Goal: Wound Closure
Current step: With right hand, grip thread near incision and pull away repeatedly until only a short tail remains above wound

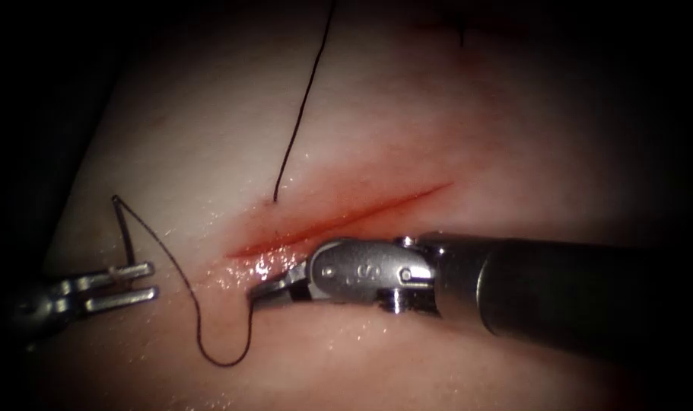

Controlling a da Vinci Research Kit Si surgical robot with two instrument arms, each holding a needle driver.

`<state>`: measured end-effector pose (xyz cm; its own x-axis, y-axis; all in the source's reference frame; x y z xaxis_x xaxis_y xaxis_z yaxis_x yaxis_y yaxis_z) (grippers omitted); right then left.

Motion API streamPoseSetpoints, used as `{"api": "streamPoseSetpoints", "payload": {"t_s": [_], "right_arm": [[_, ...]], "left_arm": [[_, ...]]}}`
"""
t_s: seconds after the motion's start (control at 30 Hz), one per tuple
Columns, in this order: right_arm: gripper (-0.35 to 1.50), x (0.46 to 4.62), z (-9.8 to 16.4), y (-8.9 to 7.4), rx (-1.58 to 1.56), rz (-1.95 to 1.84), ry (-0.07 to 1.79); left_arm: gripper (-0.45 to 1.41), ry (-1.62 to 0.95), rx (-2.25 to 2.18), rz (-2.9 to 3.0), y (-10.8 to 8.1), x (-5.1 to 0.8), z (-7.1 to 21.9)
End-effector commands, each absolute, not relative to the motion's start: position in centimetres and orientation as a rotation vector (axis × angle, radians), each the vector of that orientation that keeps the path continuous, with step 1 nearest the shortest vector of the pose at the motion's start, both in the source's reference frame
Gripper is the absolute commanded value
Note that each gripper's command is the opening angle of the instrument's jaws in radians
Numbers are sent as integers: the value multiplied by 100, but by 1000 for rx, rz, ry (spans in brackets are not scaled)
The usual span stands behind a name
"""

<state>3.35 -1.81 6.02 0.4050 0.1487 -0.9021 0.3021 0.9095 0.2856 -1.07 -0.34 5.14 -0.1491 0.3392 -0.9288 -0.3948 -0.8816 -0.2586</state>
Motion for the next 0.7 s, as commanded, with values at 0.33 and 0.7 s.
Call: {"api": "streamPoseSetpoints", "payload": {"t_s": [0.33,0.7], "right_arm": [[-35,314,554,-218,523,-83,1210],[-35,322,441,-295,676,-128,1328]], "left_arm": [[-45,69,-1653,2070,-24,-114,527],[-45,75,-1653,2070,-23,-117,534]]}}
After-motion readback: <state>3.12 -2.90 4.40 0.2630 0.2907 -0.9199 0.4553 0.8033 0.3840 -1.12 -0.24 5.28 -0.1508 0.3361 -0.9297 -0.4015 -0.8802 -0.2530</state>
